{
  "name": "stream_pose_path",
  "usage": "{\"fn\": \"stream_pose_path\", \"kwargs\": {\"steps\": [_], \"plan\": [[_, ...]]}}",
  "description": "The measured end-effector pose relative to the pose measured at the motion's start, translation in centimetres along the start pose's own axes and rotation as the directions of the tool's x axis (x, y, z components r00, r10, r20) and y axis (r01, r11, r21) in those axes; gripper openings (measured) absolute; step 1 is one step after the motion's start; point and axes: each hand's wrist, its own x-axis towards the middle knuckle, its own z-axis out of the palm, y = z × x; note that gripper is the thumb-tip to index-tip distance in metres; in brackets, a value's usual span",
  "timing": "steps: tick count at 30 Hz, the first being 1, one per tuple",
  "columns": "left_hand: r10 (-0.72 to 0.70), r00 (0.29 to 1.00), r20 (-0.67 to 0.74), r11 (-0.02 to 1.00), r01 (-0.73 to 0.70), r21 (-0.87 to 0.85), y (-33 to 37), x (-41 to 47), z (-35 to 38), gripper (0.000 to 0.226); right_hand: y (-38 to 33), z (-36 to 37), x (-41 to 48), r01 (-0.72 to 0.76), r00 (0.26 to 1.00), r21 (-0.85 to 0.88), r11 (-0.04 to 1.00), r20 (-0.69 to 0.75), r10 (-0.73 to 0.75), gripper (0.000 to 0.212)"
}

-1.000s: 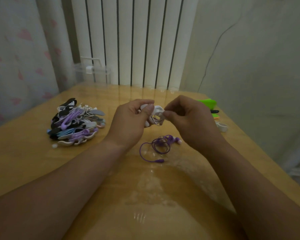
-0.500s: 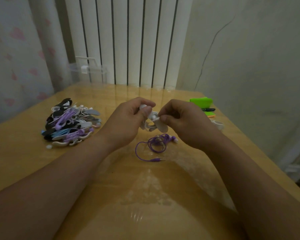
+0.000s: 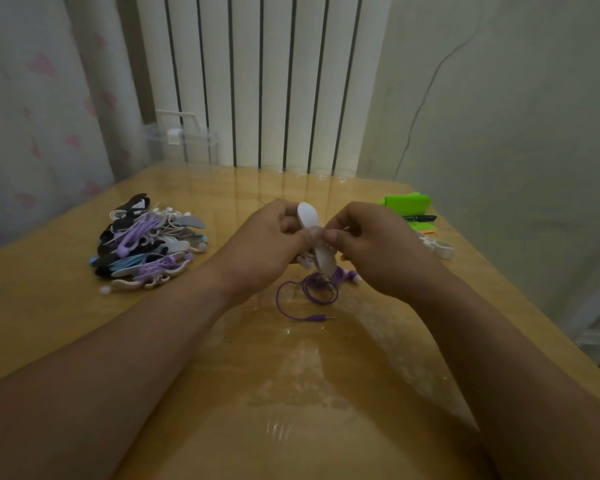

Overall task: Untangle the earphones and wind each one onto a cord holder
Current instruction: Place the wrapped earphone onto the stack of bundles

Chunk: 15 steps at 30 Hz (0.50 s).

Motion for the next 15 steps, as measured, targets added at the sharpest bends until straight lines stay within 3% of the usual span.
{"fn": "stream_pose_path", "kwargs": {"steps": [15], "plan": [[0.073, 0.997, 0.009, 0.989, -0.074, 0.125, -0.5, 0.1, 0.2, 0.039, -1.0, -0.7, -0.5, -0.096, 0.992, 0.034, 0.995, 0.085, 0.093, 0.016]]}}
